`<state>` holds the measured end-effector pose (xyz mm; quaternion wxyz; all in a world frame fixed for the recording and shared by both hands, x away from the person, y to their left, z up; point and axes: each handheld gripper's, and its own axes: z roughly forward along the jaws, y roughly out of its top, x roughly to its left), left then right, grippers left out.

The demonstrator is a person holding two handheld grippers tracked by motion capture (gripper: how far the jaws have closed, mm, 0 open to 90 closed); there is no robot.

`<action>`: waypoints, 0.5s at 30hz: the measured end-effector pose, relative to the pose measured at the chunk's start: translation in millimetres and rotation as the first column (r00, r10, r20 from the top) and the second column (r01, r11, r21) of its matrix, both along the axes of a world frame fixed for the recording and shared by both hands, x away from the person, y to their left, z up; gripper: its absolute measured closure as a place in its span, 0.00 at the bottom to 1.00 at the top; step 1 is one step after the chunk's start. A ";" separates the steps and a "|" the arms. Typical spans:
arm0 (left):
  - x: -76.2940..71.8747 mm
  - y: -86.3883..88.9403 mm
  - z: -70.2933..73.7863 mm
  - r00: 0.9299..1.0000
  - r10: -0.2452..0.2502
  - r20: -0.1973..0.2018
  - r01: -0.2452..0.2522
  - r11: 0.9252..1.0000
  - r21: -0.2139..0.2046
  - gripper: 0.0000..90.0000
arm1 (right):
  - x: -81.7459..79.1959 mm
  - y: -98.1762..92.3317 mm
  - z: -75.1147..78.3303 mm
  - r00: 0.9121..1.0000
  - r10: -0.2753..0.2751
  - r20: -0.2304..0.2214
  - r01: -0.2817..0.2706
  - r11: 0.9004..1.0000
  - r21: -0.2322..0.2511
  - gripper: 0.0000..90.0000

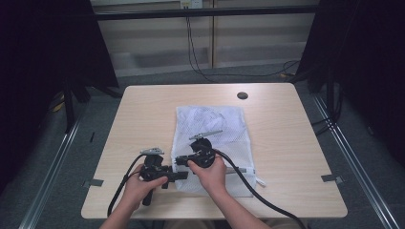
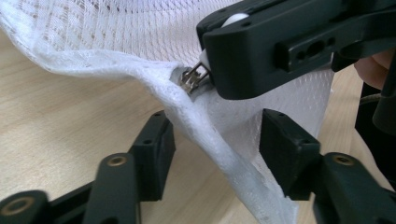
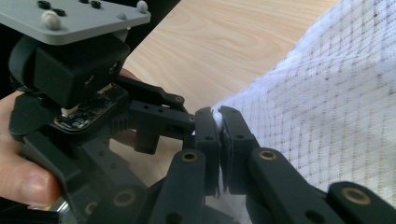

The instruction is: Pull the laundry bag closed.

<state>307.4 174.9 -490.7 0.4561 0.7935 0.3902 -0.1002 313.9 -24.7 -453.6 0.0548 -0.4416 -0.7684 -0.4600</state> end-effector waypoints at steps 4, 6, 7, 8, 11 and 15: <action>1.5 -0.1 -0.8 1.000 -0.006 -0.017 0.005 1.000 -0.018 0.66 | 0.1 -0.9 0.9 1.000 0.002 0.000 -0.002 1.000 0.004 0.96; 2.3 0.1 -1.1 0.999 -0.014 -0.033 0.014 1.000 -0.020 0.72 | -0.1 -0.8 1.1 1.000 -0.002 -0.004 0.002 1.000 0.006 0.96; 2.4 -0.4 -1.2 0.999 -0.017 -0.035 0.016 1.000 -0.026 0.75 | -0.1 -0.8 1.1 1.000 -0.002 -0.004 0.002 1.000 0.005 0.96; 2.0 -1.2 -1.3 0.999 -0.012 -0.050 0.010 0.999 -0.034 0.77 | -0.2 -0.9 1.1 1.000 -0.003 -0.003 0.003 1.000 0.005 0.96; 2.3 -0.7 -0.8 0.998 -0.012 -0.060 0.010 0.999 -0.043 0.87 | -0.2 -0.9 0.7 1.000 -0.002 -0.006 0.002 1.000 0.007 0.96; 2.3 1.1 1.1 0.997 0.004 -0.078 -0.007 0.999 -0.048 0.98 | 0.2 -1.9 0.5 1.000 -0.003 -0.006 0.003 1.000 0.009 0.96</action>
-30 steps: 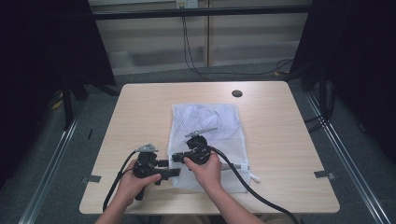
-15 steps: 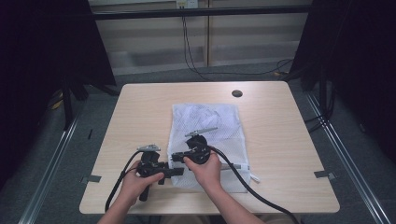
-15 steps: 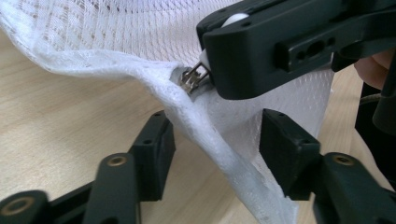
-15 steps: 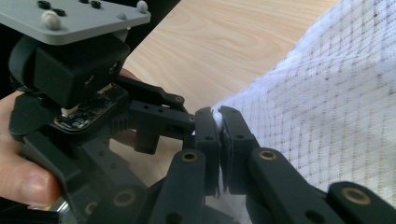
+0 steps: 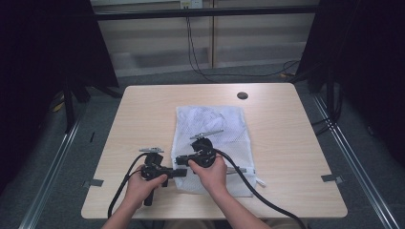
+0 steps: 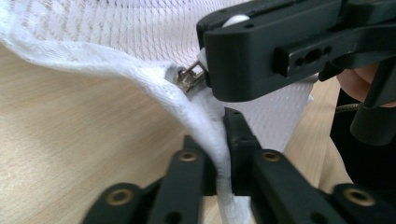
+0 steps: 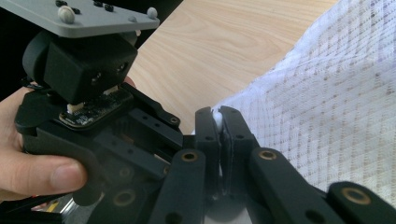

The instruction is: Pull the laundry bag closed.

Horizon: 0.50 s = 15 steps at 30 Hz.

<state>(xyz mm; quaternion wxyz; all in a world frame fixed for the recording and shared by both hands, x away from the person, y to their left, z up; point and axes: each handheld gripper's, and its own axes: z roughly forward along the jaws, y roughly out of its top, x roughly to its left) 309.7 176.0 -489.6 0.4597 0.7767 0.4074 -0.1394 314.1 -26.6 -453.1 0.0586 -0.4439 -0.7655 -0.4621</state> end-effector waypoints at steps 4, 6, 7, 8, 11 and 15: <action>-0.5 0.2 1.3 1.000 0.011 -0.008 -0.011 1.000 -0.002 0.98 | 0.3 -1.6 0.7 1.000 -0.002 -0.002 0.002 1.000 0.001 0.96; -1.3 0.4 1.7 1.000 0.019 -0.014 -0.019 1.000 0.005 0.98 | 0.8 -2.9 0.7 1.000 -0.002 -0.002 0.002 1.000 0.001 0.96; -0.4 1.8 1.3 1.000 0.015 -0.002 -0.015 1.000 0.010 0.98 | 1.0 -3.7 0.6 1.000 -0.002 -0.008 0.002 1.000 0.005 0.96; -0.8 2.2 1.0 1.000 0.028 -0.011 -0.028 1.000 -0.005 0.98 | 1.6 -4.8 0.1 1.000 -0.001 -0.011 0.001 1.000 0.010 0.96; 0.0 4.6 0.2 0.999 0.028 -0.015 -0.028 1.000 -0.005 0.98 | 2.8 -9.5 -1.3 0.999 -0.004 -0.034 0.005 1.000 0.031 0.96; -0.4 3.3 0.8 0.999 0.031 -0.020 -0.031 0.999 -0.005 0.99 | 2.7 -14.1 -3.1 0.999 -0.002 -0.042 0.004 0.999 0.038 0.96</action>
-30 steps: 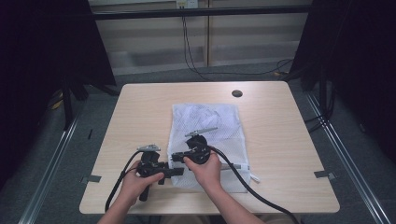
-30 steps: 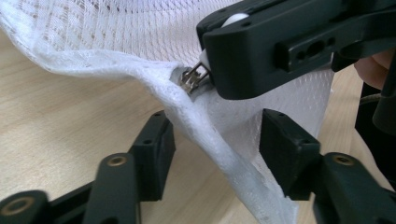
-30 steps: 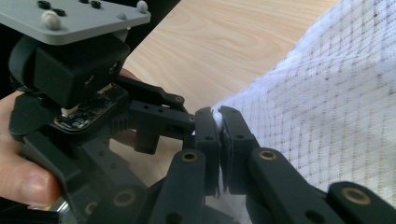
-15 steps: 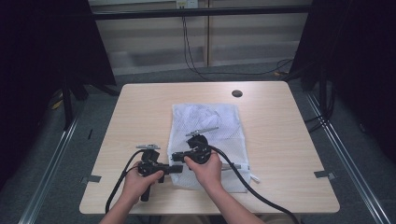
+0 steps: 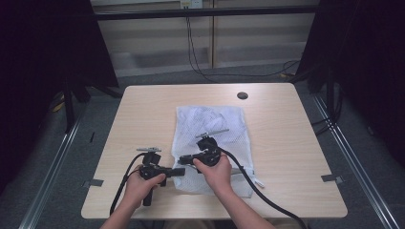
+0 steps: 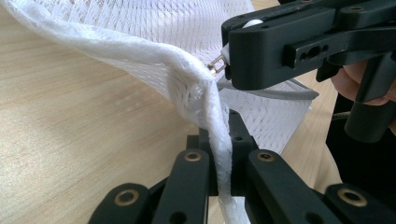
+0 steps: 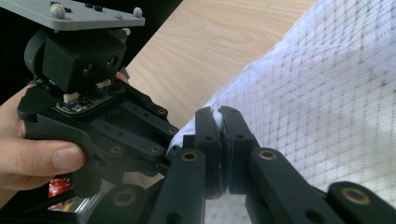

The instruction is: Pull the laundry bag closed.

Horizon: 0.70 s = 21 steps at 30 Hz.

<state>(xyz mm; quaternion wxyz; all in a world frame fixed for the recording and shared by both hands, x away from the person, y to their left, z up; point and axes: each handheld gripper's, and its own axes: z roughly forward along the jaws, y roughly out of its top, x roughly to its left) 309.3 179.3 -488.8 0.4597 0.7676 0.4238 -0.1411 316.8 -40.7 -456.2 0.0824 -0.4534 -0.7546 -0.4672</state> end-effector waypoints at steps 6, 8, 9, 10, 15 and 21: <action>-0.3 -0.4 0.8 1.000 0.003 0.002 -0.003 1.000 -0.001 0.99 | -1.0 -3.5 -1.4 1.000 0.002 0.001 -0.002 1.000 0.002 0.96; -0.4 -0.3 1.0 1.000 0.004 0.000 -0.004 1.000 0.004 0.99 | -1.3 -4.4 -1.8 1.000 0.003 0.000 -0.003 1.000 0.005 0.96; -0.3 -0.4 0.8 1.000 0.002 0.000 -0.002 1.000 0.005 0.99 | -1.5 -4.8 -2.0 1.000 0.004 -0.001 -0.004 1.000 0.004 0.96; -0.4 -0.5 0.8 1.000 0.002 -0.005 -0.002 1.000 0.003 0.99 | -1.8 -5.3 -2.2 1.000 0.004 -0.002 -0.004 1.000 0.007 0.96; -0.2 -0.6 0.6 1.000 0.001 -0.004 -0.001 1.000 0.004 0.99 | -1.9 -7.4 -2.7 1.000 0.010 -0.005 -0.010 1.000 0.003 0.96; -0.2 -0.7 0.7 1.000 0.001 -0.002 -0.001 1.000 0.006 0.99 | -2.8 -7.1 -2.9 1.000 0.004 -0.002 -0.004 1.000 -0.012 0.97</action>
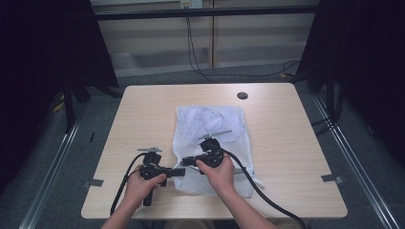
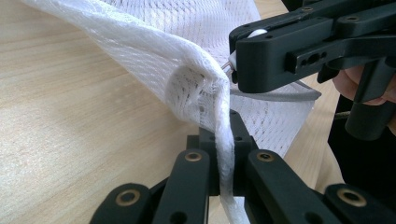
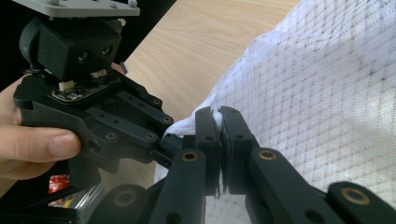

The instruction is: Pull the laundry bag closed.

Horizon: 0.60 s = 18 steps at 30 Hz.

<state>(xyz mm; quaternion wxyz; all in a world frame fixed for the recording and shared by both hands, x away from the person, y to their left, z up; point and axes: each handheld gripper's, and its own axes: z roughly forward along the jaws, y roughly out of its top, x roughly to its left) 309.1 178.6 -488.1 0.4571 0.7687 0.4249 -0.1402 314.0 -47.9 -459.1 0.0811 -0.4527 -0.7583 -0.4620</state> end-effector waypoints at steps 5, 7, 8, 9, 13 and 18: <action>0.2 0.6 0.4 1.000 0.002 0.003 -0.002 1.000 -0.001 0.99 | 0.8 -1.4 -0.4 1.000 -0.002 0.000 0.002 1.000 -0.015 0.97; 0.3 0.6 0.4 1.000 0.003 0.004 -0.003 1.000 -0.004 0.99 | 1.0 -2.3 -0.5 1.000 -0.006 -0.008 0.006 1.000 -0.010 0.97; 0.2 0.6 0.4 1.000 0.001 0.004 -0.001 1.000 -0.002 0.99 | 1.0 -2.7 -0.5 1.000 -0.006 -0.010 0.006 1.000 -0.011 0.97; 0.2 0.6 0.4 1.000 0.002 0.005 -0.002 1.000 -0.002 0.99 | 0.9 -2.7 -0.4 1.000 -0.006 -0.012 0.005 1.000 -0.013 0.97; 0.3 1.0 0.5 1.000 0.003 0.003 -0.003 1.000 -0.003 0.99 | 0.5 -3.6 -1.4 1.000 -0.004 -0.009 0.004 1.000 -0.008 0.97; 0.4 2.7 2.0 1.000 0.010 0.000 -0.010 1.000 -0.018 0.99 | -0.5 -4.5 -0.8 1.000 -0.007 -0.008 0.007 1.000 -0.007 0.97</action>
